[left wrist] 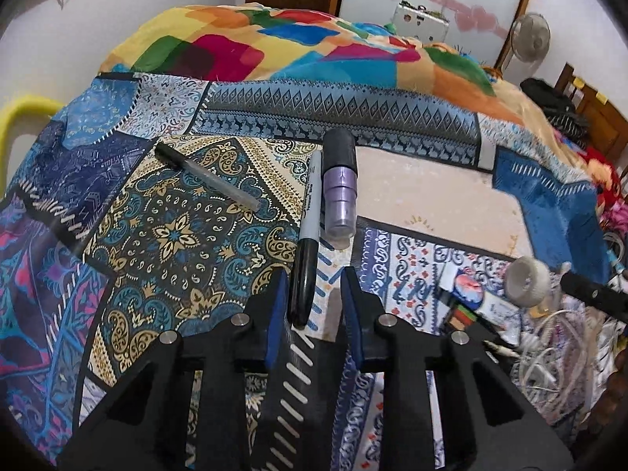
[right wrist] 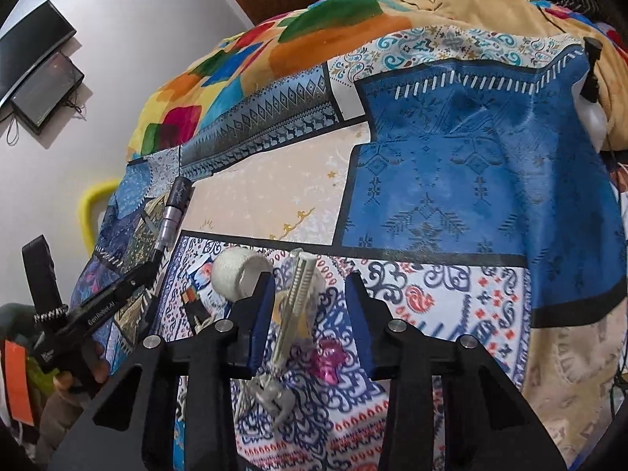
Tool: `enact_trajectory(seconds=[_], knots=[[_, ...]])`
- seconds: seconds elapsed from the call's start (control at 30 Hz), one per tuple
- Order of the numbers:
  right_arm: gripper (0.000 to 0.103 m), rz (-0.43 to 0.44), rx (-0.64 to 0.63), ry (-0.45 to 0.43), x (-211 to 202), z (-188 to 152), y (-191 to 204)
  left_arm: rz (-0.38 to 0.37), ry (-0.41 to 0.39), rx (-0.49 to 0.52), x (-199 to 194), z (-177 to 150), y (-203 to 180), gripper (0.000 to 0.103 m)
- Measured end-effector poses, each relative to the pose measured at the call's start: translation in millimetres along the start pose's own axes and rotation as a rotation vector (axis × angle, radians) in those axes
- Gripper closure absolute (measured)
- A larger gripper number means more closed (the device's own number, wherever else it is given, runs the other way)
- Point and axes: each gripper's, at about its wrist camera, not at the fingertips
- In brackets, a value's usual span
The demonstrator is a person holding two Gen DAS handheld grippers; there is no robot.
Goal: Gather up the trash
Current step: 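Move the left tool to the black marker and close on it, then lift the black marker with the left tool while the right tool grasps a white stick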
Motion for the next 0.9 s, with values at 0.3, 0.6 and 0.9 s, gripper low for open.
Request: enact_trajectory(seconds=[0.3, 0.6, 0.9], knots=[[0.091, 0.029, 0.019, 0.001, 5, 2, 1, -0.021, 0.022, 0.012, 3, -3, -6, 0.092], [0.094, -0.017, -0.058, -0.038, -27, -3, 20, -0.022, 0.062, -0.031, -29, -22, -4, 0.092], [0.094, -0.086, -0.127, -0.114, -74, -4, 37, -0.042, 0.067, -0.046, -78, -46, -14, 0.092]])
Point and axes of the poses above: each gripper's, at about its wrist camera, not at the fingertips, and x roughly the way its jaws point, y to its left, z to its top, and after that the axes turned 6 degrees about -x, right-handed
